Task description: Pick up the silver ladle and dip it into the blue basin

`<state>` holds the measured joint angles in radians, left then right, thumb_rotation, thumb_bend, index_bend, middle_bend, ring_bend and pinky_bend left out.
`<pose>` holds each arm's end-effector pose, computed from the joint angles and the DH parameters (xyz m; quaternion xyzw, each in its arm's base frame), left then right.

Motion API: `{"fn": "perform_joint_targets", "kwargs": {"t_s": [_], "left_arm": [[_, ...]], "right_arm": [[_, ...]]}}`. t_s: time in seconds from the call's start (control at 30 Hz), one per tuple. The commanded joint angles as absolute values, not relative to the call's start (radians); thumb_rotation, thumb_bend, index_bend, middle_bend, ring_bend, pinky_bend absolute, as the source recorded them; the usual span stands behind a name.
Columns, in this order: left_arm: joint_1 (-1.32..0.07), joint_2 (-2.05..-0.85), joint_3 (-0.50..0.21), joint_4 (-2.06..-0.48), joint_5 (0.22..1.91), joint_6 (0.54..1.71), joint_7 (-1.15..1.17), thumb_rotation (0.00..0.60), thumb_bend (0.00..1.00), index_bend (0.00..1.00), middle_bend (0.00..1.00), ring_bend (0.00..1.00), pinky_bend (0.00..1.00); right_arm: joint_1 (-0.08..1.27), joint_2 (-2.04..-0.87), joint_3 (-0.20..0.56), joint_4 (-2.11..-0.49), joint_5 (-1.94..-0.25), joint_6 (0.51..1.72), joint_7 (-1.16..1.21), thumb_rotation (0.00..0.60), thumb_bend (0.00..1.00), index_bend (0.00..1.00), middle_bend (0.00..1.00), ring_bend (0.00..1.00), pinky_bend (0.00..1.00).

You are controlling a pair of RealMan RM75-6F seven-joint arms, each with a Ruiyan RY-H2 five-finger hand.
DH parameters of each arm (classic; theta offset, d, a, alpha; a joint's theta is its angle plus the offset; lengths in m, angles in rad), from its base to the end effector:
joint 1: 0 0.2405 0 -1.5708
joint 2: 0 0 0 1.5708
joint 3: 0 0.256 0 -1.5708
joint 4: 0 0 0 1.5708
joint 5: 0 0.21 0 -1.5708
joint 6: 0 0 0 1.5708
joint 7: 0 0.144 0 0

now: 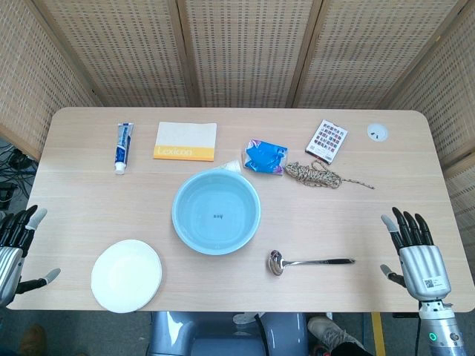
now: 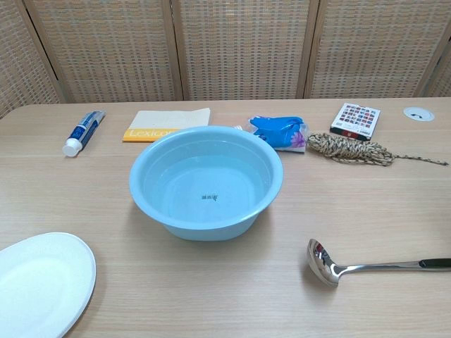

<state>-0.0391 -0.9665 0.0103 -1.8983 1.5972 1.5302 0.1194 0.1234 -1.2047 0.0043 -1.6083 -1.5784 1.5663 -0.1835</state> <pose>-0.2611 0.1521 0.1761 -0.6139 -0.3879 -0.3944 0.5631 -0.2856 -0.1814 0.1330 0.6332 -0.3169 0.3956 0.5849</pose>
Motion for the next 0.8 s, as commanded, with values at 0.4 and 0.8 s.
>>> {"fn": "perform_joint_targets", "kwargs": {"t_s": [0.4,0.8], "left_arm": [[-0.052,-0.977,-0.003,-1.895,1.566,1.507,0.132,0.600,0.00,0.00,0.00,0.00,0.00],[-0.086,-1.010,-0.024,-1.900,1.498,1.449,0.212,0.600,0.00,0.00,0.00,0.00,0.00]], "right_arm": [[0.181,-1.214,0.034,-1.637,-1.524,1.424,-0.250,0.600,0.00,0.00,0.52,0.59,0.34],[0.352,-1.320,0.083,-1.730,-1.144,1.080,-0.647,0.600,0.00,0.15,0.94,1.00,1.00]]}}
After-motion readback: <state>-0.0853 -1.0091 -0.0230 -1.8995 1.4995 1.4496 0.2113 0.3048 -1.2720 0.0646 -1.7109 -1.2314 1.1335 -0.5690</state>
